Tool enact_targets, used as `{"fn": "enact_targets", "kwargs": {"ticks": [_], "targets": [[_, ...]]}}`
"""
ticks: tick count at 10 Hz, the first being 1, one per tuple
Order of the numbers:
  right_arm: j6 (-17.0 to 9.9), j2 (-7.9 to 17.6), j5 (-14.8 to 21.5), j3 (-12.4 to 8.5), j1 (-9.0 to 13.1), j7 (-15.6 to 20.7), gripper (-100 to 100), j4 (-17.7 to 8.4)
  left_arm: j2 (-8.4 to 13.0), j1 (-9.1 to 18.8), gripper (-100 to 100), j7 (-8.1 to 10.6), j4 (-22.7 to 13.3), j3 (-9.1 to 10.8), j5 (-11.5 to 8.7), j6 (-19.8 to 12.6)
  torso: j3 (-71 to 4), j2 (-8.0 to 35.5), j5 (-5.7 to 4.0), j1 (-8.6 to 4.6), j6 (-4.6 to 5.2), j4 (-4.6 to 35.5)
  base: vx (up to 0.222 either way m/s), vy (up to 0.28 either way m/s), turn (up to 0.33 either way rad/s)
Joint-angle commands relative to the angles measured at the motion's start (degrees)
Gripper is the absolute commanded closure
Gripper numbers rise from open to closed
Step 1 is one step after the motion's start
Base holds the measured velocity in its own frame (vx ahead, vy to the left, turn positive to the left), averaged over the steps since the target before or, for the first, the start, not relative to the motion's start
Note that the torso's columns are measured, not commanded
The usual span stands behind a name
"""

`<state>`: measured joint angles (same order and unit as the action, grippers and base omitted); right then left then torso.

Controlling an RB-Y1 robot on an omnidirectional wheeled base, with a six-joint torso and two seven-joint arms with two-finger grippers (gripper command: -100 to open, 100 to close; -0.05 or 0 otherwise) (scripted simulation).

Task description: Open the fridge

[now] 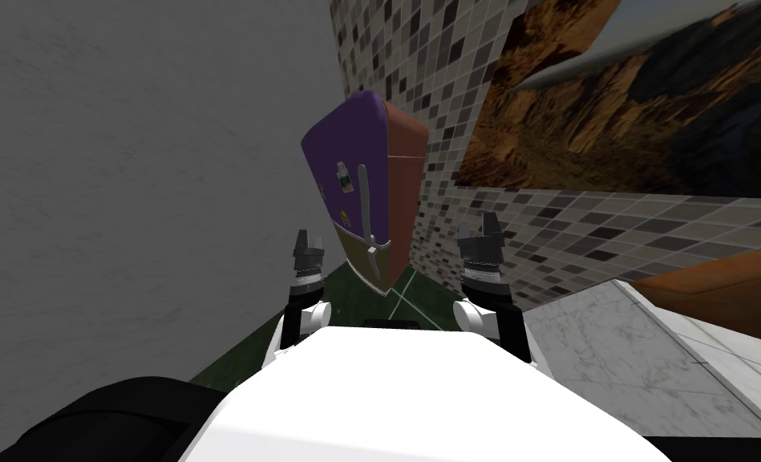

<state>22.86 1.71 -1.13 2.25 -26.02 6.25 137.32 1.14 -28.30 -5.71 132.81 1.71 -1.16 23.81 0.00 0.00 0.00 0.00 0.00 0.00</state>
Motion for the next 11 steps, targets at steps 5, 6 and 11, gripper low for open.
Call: {"fn": "enact_targets", "kwargs": {"ticks": [5,6,11], "targets": [[0.0,0.0,0.0,0.0,0.0,0.0,0,0.0,0.0,0.0,0,0.00,0.0,0.00,0.0,0.0,-36.9,18.5,0.00,0.00,0.00,18.5,0.000,0.000,0.000],[0.0,0.0,0.0,0.0,0.0,0.0,0,0.0,0.0,0.0,0,0.00,0.0,0.00,0.0,0.0,-45.4,22.7,0.00,0.00,0.00,22.7,0.000,0.000,0.000],[0.0,0.0,0.0,0.0,0.0,0.0,0,0.0,3.2,0.2,-100,-0.43,-0.9,-0.01,0.6,-0.2,-83.2,41.5,0.00,-0.02,0.00,41.5,0.010,-0.006,-0.007]]}}
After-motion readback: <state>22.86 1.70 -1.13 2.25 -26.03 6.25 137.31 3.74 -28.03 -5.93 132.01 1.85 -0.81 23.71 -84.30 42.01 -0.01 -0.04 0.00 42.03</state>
